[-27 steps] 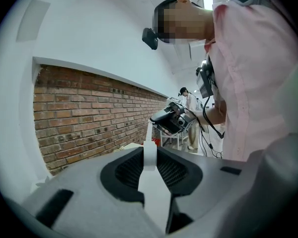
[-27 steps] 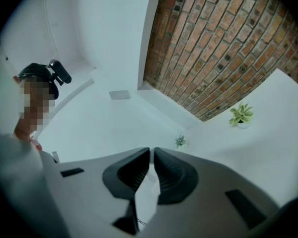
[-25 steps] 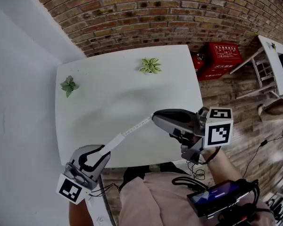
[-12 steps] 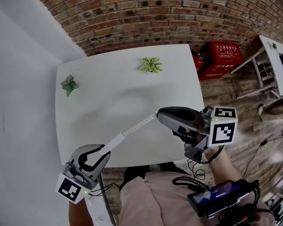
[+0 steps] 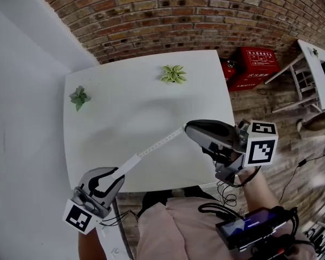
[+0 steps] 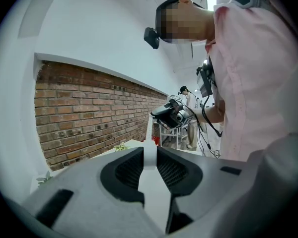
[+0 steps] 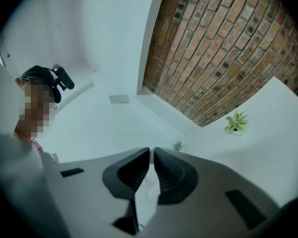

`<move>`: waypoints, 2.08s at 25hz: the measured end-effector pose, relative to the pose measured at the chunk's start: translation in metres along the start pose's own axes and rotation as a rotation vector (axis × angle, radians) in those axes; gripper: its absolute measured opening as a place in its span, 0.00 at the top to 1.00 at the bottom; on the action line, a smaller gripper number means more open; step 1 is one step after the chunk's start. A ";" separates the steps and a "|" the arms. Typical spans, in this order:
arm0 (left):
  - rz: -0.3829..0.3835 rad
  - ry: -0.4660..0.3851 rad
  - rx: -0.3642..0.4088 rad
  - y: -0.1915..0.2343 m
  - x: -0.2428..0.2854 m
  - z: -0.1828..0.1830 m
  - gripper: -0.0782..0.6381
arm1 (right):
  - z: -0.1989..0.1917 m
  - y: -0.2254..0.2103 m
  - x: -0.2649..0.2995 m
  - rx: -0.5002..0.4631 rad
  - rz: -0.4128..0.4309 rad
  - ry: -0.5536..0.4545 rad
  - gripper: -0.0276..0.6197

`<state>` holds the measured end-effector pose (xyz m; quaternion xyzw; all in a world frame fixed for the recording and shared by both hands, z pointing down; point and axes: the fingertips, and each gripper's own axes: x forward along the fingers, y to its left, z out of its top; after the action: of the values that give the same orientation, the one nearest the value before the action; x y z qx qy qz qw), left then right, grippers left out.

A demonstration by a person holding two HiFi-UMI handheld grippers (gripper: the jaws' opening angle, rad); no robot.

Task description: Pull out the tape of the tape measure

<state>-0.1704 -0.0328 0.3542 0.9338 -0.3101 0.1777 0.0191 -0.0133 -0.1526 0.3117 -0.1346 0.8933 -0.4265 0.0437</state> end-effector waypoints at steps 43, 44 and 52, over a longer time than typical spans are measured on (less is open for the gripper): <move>-0.003 0.044 -0.015 -0.001 -0.007 -0.010 0.77 | 0.011 0.000 -0.010 -0.021 -0.010 -0.025 0.90; -0.003 0.047 -0.015 -0.001 -0.008 -0.010 0.77 | 0.011 0.000 -0.010 -0.021 -0.011 -0.025 0.90; -0.003 0.048 -0.005 0.000 -0.008 -0.009 0.77 | 0.011 0.001 -0.010 -0.023 -0.010 -0.026 0.90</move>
<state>-0.1789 -0.0271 0.3603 0.9297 -0.3086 0.1991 0.0292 -0.0016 -0.1575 0.3040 -0.1449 0.8969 -0.4146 0.0519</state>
